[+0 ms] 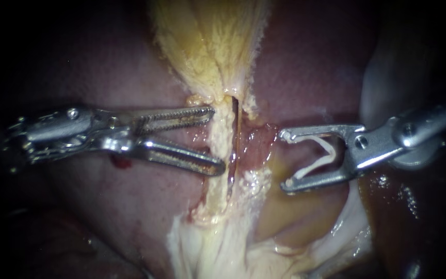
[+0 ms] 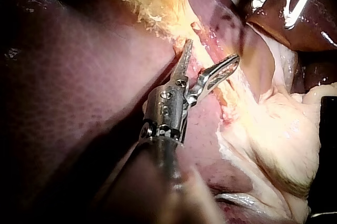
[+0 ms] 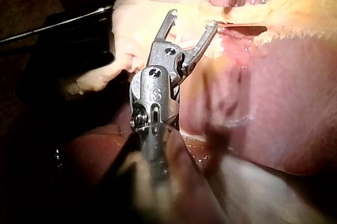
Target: Grabbing gallbladder
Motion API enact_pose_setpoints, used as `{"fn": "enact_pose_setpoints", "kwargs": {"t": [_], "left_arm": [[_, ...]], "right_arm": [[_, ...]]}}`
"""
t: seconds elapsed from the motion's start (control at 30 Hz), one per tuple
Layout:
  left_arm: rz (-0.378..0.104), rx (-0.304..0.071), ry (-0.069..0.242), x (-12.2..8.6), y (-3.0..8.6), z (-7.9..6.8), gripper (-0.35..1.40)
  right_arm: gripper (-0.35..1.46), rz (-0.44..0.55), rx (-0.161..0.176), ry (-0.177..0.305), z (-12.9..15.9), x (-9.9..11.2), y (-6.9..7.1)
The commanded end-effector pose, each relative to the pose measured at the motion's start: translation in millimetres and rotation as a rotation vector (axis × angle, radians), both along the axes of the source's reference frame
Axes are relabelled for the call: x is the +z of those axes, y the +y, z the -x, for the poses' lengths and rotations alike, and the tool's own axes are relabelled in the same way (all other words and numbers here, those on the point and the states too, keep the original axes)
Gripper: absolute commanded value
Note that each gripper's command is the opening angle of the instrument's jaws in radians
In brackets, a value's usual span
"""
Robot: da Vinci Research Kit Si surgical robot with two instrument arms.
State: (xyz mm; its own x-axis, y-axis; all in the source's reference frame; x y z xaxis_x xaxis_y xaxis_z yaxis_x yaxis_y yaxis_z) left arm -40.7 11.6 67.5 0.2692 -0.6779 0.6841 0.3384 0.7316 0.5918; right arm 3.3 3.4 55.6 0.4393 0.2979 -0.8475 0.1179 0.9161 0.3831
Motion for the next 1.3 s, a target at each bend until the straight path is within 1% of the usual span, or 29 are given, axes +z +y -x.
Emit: {"fn": "enact_pose_setpoints", "kwargs": {"t": [0.03, 0.13, 0.23, 0.33, 0.4, 0.5, 0.6, 0.7, 0.8, 0.87, 1.03, 1.2, 1.3], "left_arm": [[0.000, 0.000, -0.001, 0.0, 0.0, 0.0, 0.61], [0.000, 0.000, -0.005, -0.3, 0.0, -0.2, 0.62], [-0.001, -0.002, -0.015, -0.9, 0.4, -0.5, 0.62], [-0.006, -0.001, -0.024, -1.8, 0.9, -0.9, 0.62], [-0.010, 0.001, -0.030, -2.7, 1.1, -1.5, 0.62], [-0.014, 0.002, -0.032, -3.8, 1.0, -2.5, 0.62], [-0.013, 0.002, -0.032, -4.5, 0.5, -3.3, 0.62], [-0.012, 0.003, -0.032, -4.9, 0.2, -4.0, 0.62], [-0.012, 0.000, -0.030, -5.2, 0.2, -4.8, 0.62], [-0.011, -0.005, -0.027, -5.4, 0.5, -5.2, 0.62], [-0.010, -0.024, -0.030, -5.7, 1.8, -5.8, 0.64], [-0.011, -0.034, -0.024, -5.5, 3.0, -6.4, 0.64], [-0.012, -0.037, -0.023, -5.2, 3.6, -6.5, 0.64]], "right_arm": [[0.47, 0.000, 0.000, 0.000, 0.0, 0.0, 0.0], [0.47, 0.000, 0.000, 0.000, 0.0, 0.0, 0.0], [0.47, 0.000, 0.000, 0.000, 0.0, 0.0, 0.0], [0.47, 0.000, 0.000, 0.000, 0.0, 0.0, 0.0], [0.47, 0.000, 0.000, 0.000, 0.1, 0.0, 0.0], [0.47, 0.000, 0.000, 0.000, 0.1, 0.0, 0.0], [0.47, 0.000, 0.000, 0.000, 0.1, 0.0, 0.0], [0.47, 0.000, 0.000, 0.000, 0.1, 0.0, 0.0], [0.47, 0.000, 0.000, 0.000, 0.1, 0.0, 0.0], [0.47, 0.000, 0.000, 0.000, 0.1, 0.0, 0.0], [0.47, 0.000, 0.000, 0.000, 0.1, 0.0, 0.0], [0.47, 0.000, -0.001, 0.001, 0.2, 0.0, 0.0], [0.47, 0.000, -0.001, 0.001, 0.2, 0.0, 0.0]]}}
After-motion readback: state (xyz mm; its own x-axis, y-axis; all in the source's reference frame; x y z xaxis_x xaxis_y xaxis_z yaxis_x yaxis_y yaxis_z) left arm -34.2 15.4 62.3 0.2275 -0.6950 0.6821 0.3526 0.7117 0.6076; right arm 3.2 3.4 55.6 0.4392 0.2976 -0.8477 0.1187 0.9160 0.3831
